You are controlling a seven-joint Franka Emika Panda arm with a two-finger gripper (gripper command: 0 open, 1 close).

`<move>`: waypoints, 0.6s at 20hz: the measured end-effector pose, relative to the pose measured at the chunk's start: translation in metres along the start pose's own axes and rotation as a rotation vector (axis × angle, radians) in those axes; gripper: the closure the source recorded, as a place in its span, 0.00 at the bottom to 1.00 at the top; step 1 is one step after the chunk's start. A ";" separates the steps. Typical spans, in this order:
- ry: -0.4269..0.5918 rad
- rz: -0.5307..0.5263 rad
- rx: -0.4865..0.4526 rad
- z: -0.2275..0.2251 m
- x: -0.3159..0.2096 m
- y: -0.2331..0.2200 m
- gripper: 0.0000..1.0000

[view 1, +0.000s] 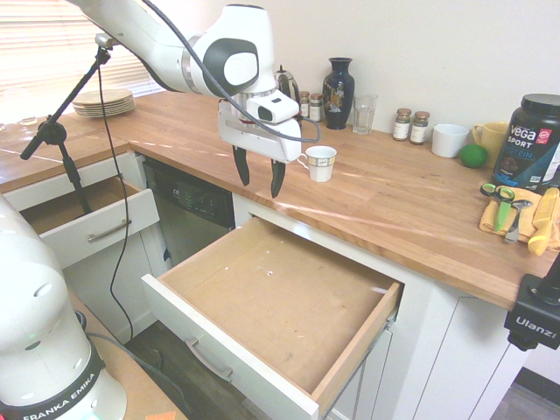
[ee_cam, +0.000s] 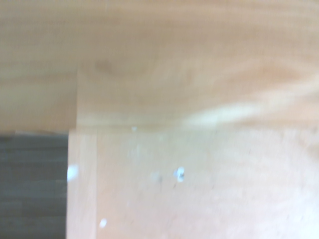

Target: Put mug in the drawer

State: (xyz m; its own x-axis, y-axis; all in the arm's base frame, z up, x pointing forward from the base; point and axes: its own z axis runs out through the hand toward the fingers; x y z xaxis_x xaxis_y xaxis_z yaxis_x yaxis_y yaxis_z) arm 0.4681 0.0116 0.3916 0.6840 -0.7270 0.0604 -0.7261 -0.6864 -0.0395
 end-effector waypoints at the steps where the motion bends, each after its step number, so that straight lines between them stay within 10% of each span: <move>1: 0.002 -0.005 -0.010 -0.001 0.009 -0.008 0.00; 12: 0.026 0.002 -0.028 -0.031 0.088 -0.114 0.00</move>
State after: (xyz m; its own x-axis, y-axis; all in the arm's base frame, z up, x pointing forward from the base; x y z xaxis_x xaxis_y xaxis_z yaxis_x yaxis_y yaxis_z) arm 0.6086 0.0265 0.4327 0.6808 -0.7274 0.0859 -0.7294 -0.6840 -0.0118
